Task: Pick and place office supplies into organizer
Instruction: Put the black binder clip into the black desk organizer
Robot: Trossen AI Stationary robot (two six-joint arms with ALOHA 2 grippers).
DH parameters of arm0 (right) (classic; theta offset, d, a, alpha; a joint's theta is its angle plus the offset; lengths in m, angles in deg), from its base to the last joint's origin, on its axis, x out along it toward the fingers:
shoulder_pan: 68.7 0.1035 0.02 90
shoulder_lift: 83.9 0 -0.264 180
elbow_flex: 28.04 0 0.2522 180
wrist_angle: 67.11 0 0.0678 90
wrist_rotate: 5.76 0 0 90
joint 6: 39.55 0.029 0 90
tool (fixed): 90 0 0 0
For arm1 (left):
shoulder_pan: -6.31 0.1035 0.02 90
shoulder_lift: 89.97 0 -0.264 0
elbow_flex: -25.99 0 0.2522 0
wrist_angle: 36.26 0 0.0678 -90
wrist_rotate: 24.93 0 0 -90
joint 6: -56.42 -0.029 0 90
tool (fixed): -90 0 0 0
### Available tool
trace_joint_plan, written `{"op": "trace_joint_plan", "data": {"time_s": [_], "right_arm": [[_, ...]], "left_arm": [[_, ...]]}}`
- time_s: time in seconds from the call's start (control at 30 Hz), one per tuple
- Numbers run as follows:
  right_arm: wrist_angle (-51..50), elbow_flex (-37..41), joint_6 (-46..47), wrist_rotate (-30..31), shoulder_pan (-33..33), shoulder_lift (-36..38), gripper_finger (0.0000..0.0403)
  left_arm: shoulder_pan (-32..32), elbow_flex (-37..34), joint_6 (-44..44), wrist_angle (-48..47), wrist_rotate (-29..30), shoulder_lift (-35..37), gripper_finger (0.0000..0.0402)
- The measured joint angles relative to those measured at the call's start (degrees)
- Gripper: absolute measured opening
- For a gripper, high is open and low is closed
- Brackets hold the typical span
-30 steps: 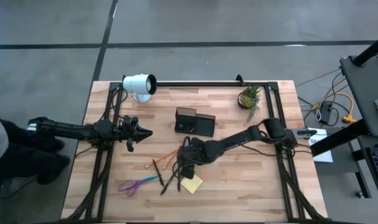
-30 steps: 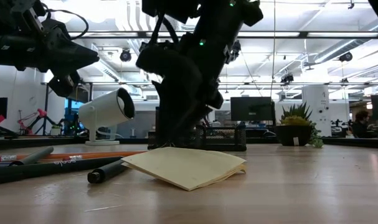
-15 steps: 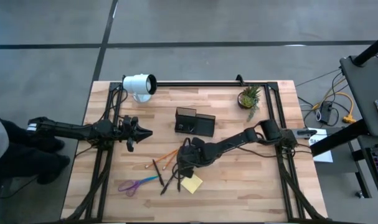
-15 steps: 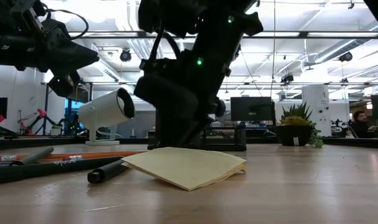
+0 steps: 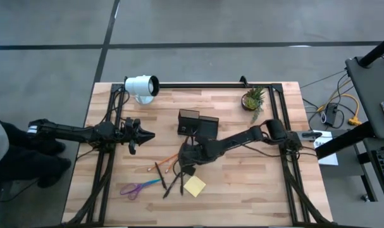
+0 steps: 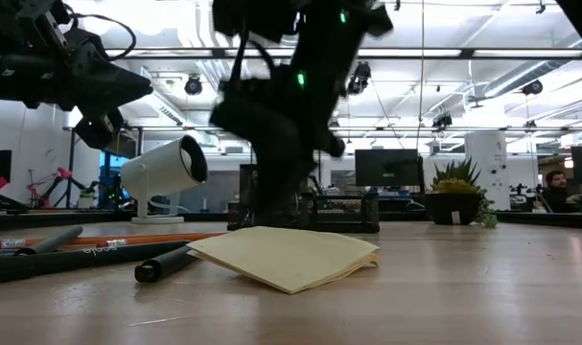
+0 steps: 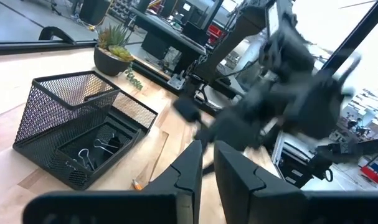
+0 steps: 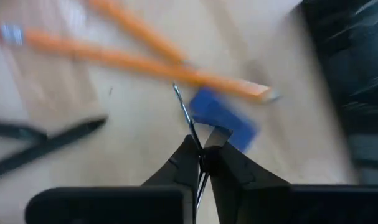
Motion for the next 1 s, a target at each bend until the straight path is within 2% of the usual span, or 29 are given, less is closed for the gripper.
{"op": "trace_joint_plan", "data": {"time_s": [0.1, 0.2, 0.37, 0.57, 0.7, 0.83, 1.0], "right_arm": [[-1.48, -1.97, -0.89, 2.66, -2.12, 2.04, 0.0015], [-1.32, -3.44, -2.81, 2.8, -5.67, 3.08, 0.0015], [-1.53, -3.63, -7.26, -8.2, -13.04, 3.27, 0.0014], [-2.32, -3.55, -10.43, -14.77, -18.15, 2.81, 0.0014], [-2.53, -3.55, -10.53, -16.33, -18.98, 1.87, 0.0017], [-1.71, -3.26, -10.01, -14.32, -18.89, 1.82, 0.0046], [-1.62, -3.09, -9.26, -12.45, -19.0, 1.67, 0.0101]], "left_arm": [[0.0, 0.0, 0.0, -0.01, 0.0, 0.02, 0.0027], [0.0, 0.0, -0.02, -0.05, 0.02, 0.02, 0.0027], [0.0, 0.0, -0.02, -0.01, 0.02, -0.04, 0.0027], [0.0, 0.0, -0.04, 0.0, 0.02, 0.02, 0.0027], [0.0, 0.0, -0.04, -0.01, 0.02, 0.02, 0.0027], [0.0, 0.0, -0.06, -0.01, 0.02, 0.0, 0.0027], [0.0, 0.0, -0.07, -0.03, 0.04, 0.0, 0.0027]]}}
